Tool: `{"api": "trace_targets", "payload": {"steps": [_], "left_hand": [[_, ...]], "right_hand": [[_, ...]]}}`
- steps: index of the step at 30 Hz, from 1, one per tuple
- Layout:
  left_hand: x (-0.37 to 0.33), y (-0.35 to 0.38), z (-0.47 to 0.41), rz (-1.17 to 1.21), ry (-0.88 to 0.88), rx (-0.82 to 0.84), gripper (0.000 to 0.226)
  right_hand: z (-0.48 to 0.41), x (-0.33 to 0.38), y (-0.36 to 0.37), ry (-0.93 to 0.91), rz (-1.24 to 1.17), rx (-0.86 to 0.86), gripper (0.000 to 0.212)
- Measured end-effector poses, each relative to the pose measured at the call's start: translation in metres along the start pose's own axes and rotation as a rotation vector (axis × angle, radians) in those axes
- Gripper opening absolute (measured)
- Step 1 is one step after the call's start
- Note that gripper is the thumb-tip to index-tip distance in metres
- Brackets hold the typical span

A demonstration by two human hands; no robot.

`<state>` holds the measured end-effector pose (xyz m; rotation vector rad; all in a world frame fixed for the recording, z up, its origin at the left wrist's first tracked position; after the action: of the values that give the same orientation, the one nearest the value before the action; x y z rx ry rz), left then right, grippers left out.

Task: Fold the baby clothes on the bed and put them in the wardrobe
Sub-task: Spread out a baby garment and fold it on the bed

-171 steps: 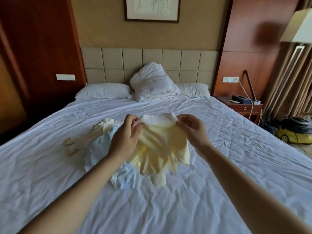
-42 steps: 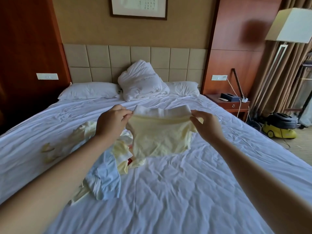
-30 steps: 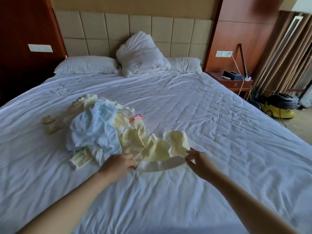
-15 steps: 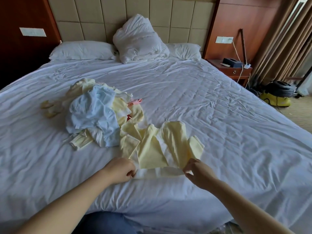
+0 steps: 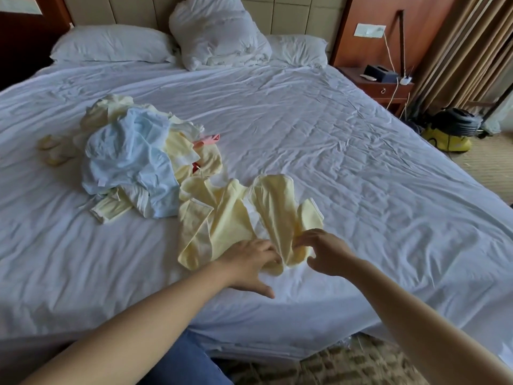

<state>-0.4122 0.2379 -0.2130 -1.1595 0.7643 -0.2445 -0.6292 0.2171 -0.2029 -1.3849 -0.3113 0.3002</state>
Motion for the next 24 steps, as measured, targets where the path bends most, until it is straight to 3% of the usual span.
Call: {"api": "trace_targets", "payload": {"steps": [3, 8, 11, 15, 24], "left_hand": [[-0.009, 0.015, -0.017, -0.042, -0.008, -0.029, 0.073], [-0.009, 0.013, -0.029, 0.165, -0.009, -0.214, 0.018], [-0.006, 0.0, -0.025, 0.402, -0.11, -0.317, 0.017], [0.001, -0.016, -0.021, 0.493, -0.144, -0.41, 0.014], [-0.001, -0.032, -0.019, 0.574, -0.153, -0.516, 0.008]], "right_hand": [[-0.002, -0.007, 0.015, -0.011, -0.023, 0.054, 0.056], [-0.007, -0.011, 0.024, -0.006, -0.04, -0.014, 0.048], [-0.012, -0.013, 0.021, 0.014, 0.011, -0.1, 0.038], [-0.024, -0.015, 0.014, 0.123, 0.011, -0.214, 0.024], [-0.039, -0.02, -0.012, 0.303, -0.274, -0.375, 0.038]]}}
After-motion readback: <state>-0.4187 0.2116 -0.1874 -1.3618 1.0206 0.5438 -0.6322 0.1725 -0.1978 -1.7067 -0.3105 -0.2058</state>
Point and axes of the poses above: each hand's wrist, its own z-axis away from the middle knuckle, its own y-axis out of the palm, x = y × z, the point moved 2 cm from there along -z, towards the middle knuckle, and after that the axes turned 11 degrees about z, right-handed, at the moved point
